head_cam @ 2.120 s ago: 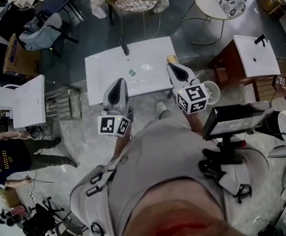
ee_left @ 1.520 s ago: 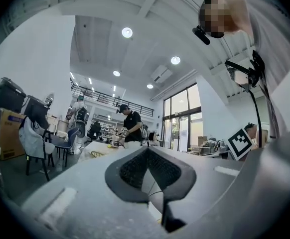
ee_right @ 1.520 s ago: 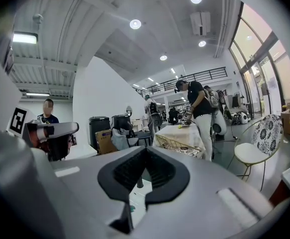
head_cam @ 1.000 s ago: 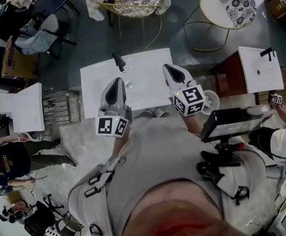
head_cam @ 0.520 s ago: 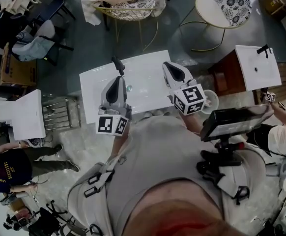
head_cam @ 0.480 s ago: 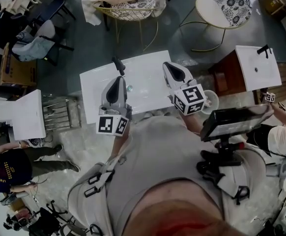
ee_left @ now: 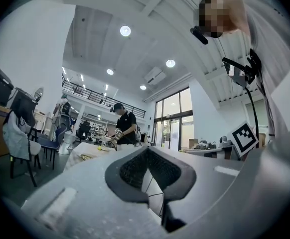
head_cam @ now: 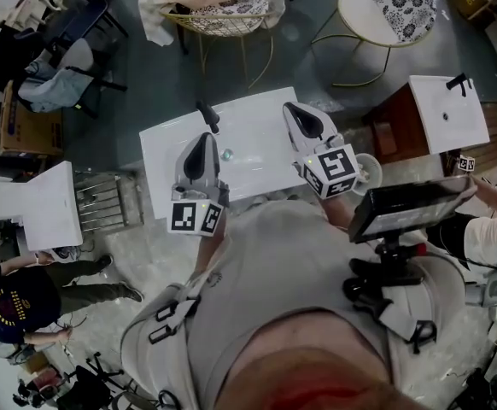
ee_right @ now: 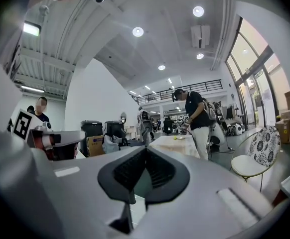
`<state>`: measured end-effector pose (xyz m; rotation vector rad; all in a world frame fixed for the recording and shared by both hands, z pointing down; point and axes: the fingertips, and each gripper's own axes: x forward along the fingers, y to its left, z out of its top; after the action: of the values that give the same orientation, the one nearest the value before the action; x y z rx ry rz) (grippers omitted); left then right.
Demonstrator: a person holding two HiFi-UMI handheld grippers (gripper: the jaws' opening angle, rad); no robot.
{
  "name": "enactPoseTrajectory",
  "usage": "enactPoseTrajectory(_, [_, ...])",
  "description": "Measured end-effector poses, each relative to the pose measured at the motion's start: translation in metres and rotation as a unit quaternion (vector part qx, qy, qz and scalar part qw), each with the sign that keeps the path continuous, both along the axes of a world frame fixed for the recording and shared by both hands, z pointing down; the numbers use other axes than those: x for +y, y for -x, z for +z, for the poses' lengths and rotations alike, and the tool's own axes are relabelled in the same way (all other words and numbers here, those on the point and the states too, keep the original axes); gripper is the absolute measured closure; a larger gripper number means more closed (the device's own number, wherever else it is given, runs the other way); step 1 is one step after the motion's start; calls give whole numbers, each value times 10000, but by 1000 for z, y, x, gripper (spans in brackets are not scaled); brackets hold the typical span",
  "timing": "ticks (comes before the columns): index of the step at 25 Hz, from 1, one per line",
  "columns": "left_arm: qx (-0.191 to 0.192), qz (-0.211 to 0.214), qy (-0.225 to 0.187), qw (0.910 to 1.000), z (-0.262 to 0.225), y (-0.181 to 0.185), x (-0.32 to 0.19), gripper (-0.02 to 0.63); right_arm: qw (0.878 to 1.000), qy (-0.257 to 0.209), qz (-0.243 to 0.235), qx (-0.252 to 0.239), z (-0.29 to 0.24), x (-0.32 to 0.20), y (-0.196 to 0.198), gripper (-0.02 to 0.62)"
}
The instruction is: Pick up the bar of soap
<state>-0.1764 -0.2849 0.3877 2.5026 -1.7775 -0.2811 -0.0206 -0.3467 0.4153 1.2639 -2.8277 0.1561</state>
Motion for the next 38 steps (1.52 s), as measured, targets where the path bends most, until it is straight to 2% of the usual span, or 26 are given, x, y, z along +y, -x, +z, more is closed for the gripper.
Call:
enactPoseTrajectory(2, [10, -13, 5, 10000, 1, 3, -1, 607, 10000, -71, 6, -8, -2, -1, 2, 579])
enactPoseTrajectory(3, [16, -18, 11, 10000, 1, 4, -1, 607, 9999, -100, 19, 4, -3, -2, 3, 527])
enactPoseTrajectory(4, [22, -19, 15, 10000, 2, 5, -1, 607, 9999, -141, 57, 47, -4, -4, 4, 427])
enactPoseTrajectory(6, [30, -7, 13, 10000, 3, 7, -1, 607, 9993, -267, 172, 211, -4, -6, 6, 124])
enactPoseTrajectory(7, [32, -2, 10, 10000, 3, 8, 0, 607, 9989, -316, 197, 281, -4, -7, 8, 94])
enactPoseTrajectory(13, [43, -34, 35, 10000, 4, 7, -2, 607, 9991, -247, 207, 288, -1, -11, 7, 94])
enactPoseTrajectory(19, [59, -110, 39, 9999, 6, 21, 4, 607, 9987, -188, 226, 416, 8, -14, 16, 108])
enactPoseTrajectory(25, [80, -177, 51, 9998, 8, 28, 9, 607, 9915, 102, 628, 1135, 50, -41, -1, 124])
enactPoseTrajectory(29, [86, -211, 81, 9997, 13, 30, 10, 607, 9717, 618, 1132, 1979, 108, -70, -29, 200])
enactPoseTrajectory(31, [94, -230, 98, 9996, 15, 31, 10, 607, 9589, 890, 1206, 2409, 145, -82, -38, 206])
enactPoseTrajectory(33, [110, -241, 115, 9996, 17, 31, 11, 607, 9441, 1210, 1103, 2861, 185, -90, -42, 209])
enactPoseTrajectory(35, [127, -243, 136, 9995, 19, 31, 13, 607, 9255, 1598, 883, 3318, 227, -92, -45, 245])
enactPoseTrajectory(38, [159, -270, 151, 9994, 20, 32, 15, 607, 9020, 2151, 466, 3714, 283, -89, -44, 278])
